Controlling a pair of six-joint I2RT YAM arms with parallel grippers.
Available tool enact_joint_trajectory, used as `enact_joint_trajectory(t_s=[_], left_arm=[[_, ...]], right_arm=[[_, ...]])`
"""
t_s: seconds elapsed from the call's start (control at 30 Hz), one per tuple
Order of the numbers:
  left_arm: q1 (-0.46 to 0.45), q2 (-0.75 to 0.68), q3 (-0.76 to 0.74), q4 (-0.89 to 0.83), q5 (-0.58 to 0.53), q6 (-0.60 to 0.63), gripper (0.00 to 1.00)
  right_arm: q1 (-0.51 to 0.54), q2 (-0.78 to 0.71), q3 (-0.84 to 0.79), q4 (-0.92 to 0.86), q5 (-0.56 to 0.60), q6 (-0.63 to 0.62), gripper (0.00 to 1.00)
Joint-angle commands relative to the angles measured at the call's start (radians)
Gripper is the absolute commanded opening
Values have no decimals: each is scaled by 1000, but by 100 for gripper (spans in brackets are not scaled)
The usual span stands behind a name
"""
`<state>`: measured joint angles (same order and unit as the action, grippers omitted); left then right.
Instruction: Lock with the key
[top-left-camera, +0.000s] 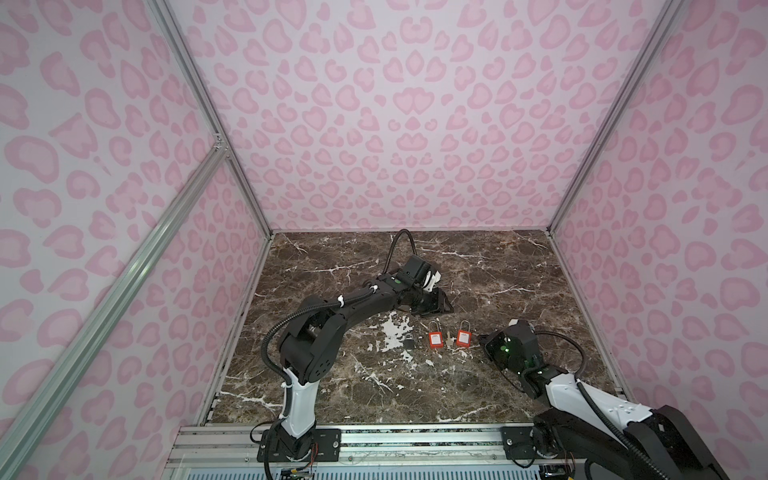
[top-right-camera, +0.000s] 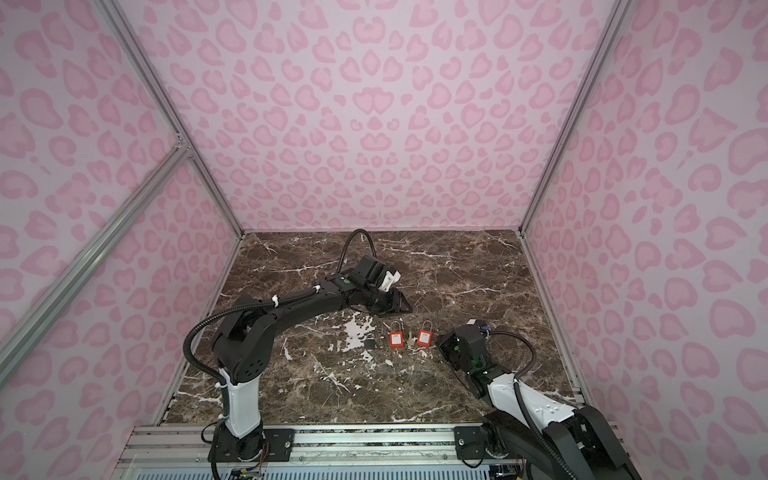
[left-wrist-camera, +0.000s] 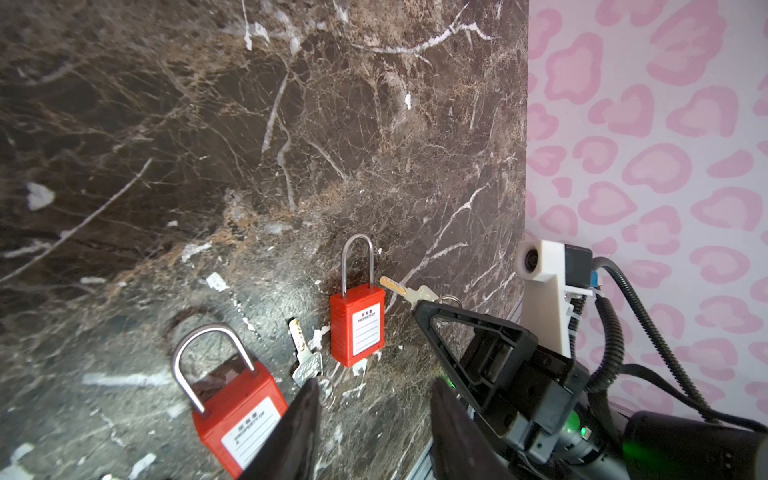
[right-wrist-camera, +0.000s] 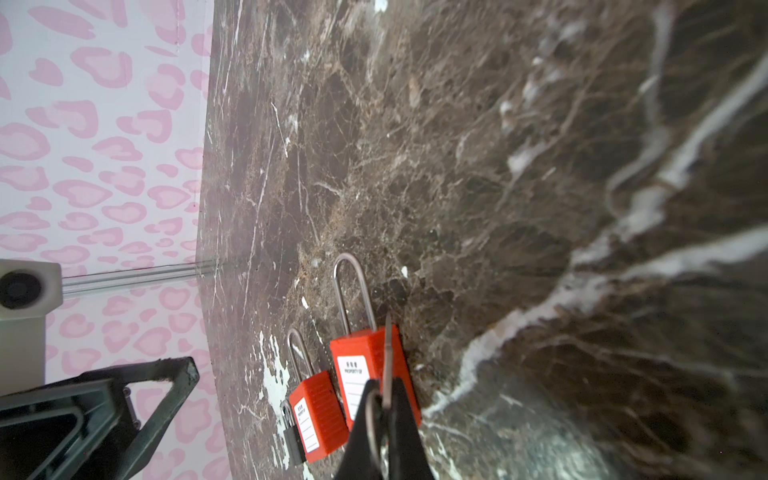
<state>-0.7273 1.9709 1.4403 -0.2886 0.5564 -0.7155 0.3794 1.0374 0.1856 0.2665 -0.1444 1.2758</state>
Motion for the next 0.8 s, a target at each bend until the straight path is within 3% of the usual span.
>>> enact_joint_trajectory(t_s=[0.0, 0.13, 0.37, 0.6, 0.67, 0.77], left_arm=[[0, -14, -3, 23, 13, 0, 45], [0, -15, -4, 23, 13, 1, 46], [0, -23, -15, 25, 11, 1, 46], [0, -29, -21, 27, 11, 1, 46], [0, -30, -22, 29, 11, 1, 46], [-1, -32, -24, 29, 11, 1, 46]], right_arm=[[2, -12, -6, -37, 39, 1, 0], [2, -10, -2, -50, 29, -5, 0], [3, -27, -20, -61, 26, 14, 10], [3, -76, -15, -144, 36, 19, 35], [3, -94, -5, -194, 43, 14, 54], [4, -116, -1, -237, 49, 17, 67]])
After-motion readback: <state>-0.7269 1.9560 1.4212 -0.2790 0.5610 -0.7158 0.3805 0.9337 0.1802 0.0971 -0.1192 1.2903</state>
